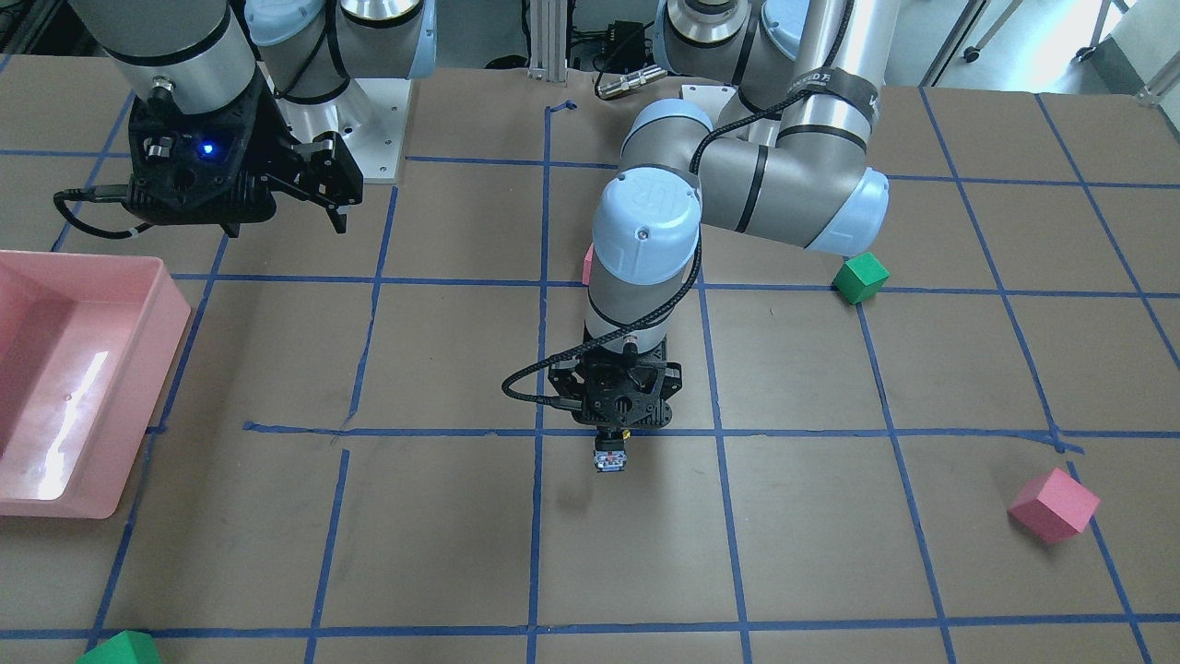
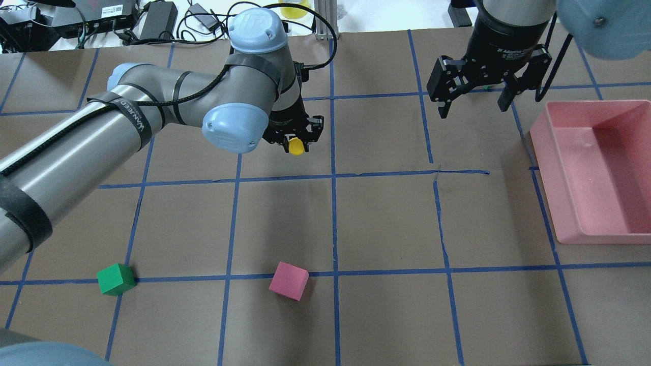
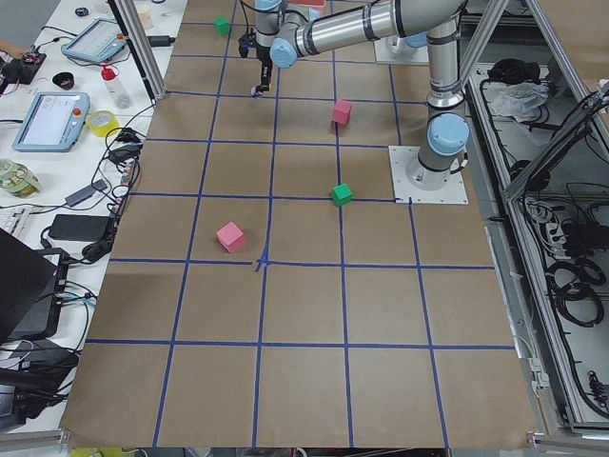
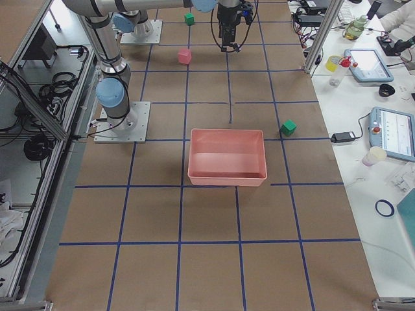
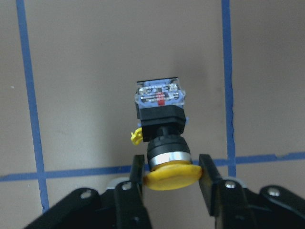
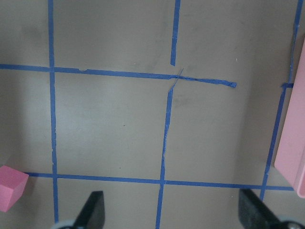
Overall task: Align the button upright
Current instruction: 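Lift the switch with the left gripper and turn it yellow cap up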
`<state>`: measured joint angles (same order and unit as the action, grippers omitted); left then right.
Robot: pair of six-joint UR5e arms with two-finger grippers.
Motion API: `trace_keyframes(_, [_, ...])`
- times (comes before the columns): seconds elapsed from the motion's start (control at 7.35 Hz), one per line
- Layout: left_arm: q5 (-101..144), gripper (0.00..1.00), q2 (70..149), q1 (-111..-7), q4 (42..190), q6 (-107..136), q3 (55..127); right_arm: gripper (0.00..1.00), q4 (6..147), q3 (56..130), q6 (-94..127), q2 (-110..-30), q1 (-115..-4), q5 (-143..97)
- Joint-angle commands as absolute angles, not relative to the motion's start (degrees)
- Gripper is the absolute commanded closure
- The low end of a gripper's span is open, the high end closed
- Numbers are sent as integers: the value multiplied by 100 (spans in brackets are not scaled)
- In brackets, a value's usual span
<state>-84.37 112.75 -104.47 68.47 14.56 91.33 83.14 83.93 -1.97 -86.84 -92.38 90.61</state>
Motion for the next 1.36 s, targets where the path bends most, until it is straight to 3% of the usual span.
trace_keyframes(0.0, [-7642, 100, 11381, -10389, 7286, 2647, 9088, 0, 8306, 8394, -185, -8692, -9237, 9062])
trace_keyframes(0.27, [-6414, 100, 11557, -10310, 7295, 4466, 9070, 0, 8305, 8394, -193, -8692, -9246, 9062])
trace_keyframes(1.09, [-5484, 100, 12199, -9870, 7269, 4175, 9167, 0, 8297, 8394, -220, -8684, -9264, 9062])
trace_keyframes(1.22, [-5450, 29, 12208, -9870, 7269, 4201, 9193, 0, 8288, 8394, -220, -8684, -9255, 9062])
